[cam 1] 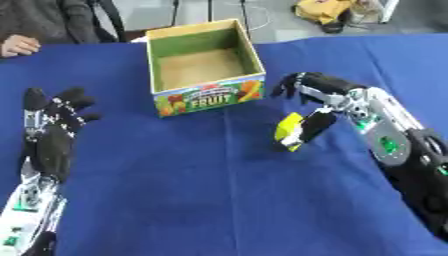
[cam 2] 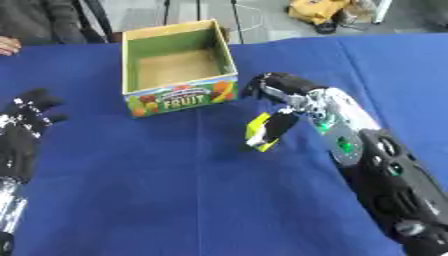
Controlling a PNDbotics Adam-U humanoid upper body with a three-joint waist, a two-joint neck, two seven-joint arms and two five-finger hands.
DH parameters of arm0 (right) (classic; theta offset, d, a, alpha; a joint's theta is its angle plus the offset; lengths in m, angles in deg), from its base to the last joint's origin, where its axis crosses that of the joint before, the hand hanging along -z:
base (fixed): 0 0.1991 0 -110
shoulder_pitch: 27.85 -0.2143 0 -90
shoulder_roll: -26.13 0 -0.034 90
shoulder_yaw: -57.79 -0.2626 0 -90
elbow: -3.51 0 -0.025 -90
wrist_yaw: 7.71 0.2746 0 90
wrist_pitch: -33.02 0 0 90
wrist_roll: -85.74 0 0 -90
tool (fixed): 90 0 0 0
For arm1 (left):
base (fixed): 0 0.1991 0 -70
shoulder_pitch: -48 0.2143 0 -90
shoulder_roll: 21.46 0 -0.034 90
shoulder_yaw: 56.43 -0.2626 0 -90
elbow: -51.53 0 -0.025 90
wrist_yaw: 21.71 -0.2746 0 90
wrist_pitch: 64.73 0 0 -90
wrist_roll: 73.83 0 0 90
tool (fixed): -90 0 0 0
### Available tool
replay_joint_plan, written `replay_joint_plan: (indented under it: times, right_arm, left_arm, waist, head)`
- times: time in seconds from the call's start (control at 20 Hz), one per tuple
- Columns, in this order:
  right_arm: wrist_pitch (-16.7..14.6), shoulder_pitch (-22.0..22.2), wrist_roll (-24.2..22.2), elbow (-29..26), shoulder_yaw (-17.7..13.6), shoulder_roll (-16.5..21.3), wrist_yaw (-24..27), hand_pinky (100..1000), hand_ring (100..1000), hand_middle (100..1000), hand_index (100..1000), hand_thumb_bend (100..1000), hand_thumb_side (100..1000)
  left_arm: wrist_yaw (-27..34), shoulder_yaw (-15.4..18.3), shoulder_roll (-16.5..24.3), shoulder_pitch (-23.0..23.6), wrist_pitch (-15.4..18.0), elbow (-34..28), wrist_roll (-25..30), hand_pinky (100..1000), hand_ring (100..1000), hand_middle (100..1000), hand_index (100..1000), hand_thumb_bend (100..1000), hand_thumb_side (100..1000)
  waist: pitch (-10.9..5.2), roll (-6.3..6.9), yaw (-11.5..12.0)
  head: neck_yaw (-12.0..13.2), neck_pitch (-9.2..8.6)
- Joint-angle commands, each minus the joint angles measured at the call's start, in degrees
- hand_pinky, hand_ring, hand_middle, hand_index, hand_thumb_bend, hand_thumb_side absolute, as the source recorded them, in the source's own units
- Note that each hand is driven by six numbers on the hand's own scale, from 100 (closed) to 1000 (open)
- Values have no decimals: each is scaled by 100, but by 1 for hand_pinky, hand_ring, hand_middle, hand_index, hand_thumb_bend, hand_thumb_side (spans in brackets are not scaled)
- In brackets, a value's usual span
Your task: Pick up objects on the table and place them in the box.
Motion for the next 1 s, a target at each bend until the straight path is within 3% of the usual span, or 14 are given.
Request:
replay_joint_plan:
  times: [0.05, 0.55, 1.0]
  right_arm:
    - [-28, -57, 14, -72, 9, 26, -164, 534, 716, 760, 813, 756, 470]
    - [-97, 23, 138, 55, 63, 13, -613, 475, 649, 713, 765, 684, 458]
    - [-96, 79, 284, 191, 40, -9, -890, 403, 480, 654, 734, 617, 432]
  left_arm:
    - [6, 56, 96, -52, 8, -82, -16, 712, 808, 623, 787, 822, 1000]
    - [2, 60, 95, -52, 9, -85, -23, 712, 806, 622, 787, 822, 1000]
    - [-1, 66, 96, -51, 9, -85, -31, 712, 805, 622, 787, 822, 1000]
  waist:
    - [-82, -2, -4]
    - [-76, 1, -27]
    - [-87, 0, -41]
  head:
    - [9, -3]
    - [13, -12]
    - [19, -29]
